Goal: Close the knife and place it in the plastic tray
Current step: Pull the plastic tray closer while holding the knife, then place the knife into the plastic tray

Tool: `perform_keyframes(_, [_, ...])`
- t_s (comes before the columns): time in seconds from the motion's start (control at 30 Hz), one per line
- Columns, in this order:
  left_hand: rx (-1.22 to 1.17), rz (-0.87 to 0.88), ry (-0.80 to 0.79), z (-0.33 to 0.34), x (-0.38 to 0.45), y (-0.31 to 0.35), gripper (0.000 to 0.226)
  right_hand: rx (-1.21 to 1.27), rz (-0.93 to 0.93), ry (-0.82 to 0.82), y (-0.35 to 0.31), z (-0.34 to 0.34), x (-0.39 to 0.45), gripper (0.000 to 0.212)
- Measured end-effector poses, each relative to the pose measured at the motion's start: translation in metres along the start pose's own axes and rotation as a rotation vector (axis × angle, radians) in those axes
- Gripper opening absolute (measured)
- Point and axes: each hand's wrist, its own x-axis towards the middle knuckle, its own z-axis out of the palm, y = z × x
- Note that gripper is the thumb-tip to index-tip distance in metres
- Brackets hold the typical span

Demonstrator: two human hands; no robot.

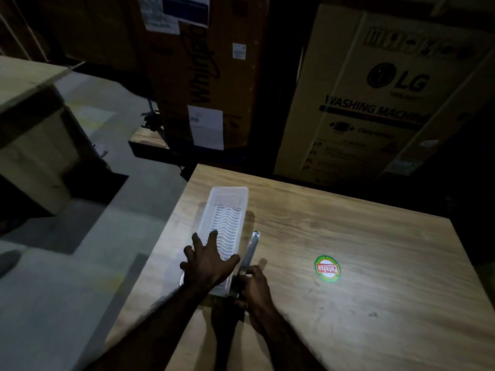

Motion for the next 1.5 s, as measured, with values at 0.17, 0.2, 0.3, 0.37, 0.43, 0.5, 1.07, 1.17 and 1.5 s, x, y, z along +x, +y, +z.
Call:
perform_keyframes(0.17, [-0.267,0.049,-0.052,-0.019,0.007,-0.009,0.085,0.007,0.017,0.004,-0.001,-0.006,-0.005,0.012])
perform_keyframes(0.2, [-0.366,0.069,-0.065,-0.025,0.008,-0.012,0.079,-0.007,0.010,0.002,-0.005,-0.007,-0.008,0.011])
perform_keyframes(0.3, [-0.644,0.088,-0.090,-0.039,0.009,-0.025,0.052,-0.037,-0.014,0.035,-0.014,-0.012,-0.005,0.013])
perform_keyframes(0.37, [-0.820,0.050,-0.100,-0.046,0.009,-0.033,0.042,-0.128,-0.042,0.105,-0.019,-0.015,0.003,0.014])
perform_keyframes(0.43, [-0.930,0.013,-0.119,-0.051,0.008,-0.039,0.047,-0.264,-0.105,0.173,-0.027,-0.015,0.011,0.010])
perform_keyframes(0.5, [-0.981,0.001,-0.122,-0.053,0.007,-0.044,0.057,-0.410,-0.190,0.218,-0.035,-0.011,0.021,0.010])
perform_keyframes(1.07, [-1.063,0.026,-0.100,-0.050,0.007,-0.049,0.044,-1.138,-0.444,0.223,-0.043,0.073,0.029,0.061])
perform_keyframes(1.17, [-1.058,0.021,-0.099,-0.049,0.007,-0.049,0.048,-1.137,-0.449,0.209,-0.036,0.078,0.034,0.070])
perform_keyframes(1.5, [-1.047,0.021,-0.126,-0.046,0.008,-0.045,0.047,-1.313,-0.443,0.160,-0.041,0.073,0.035,0.026])
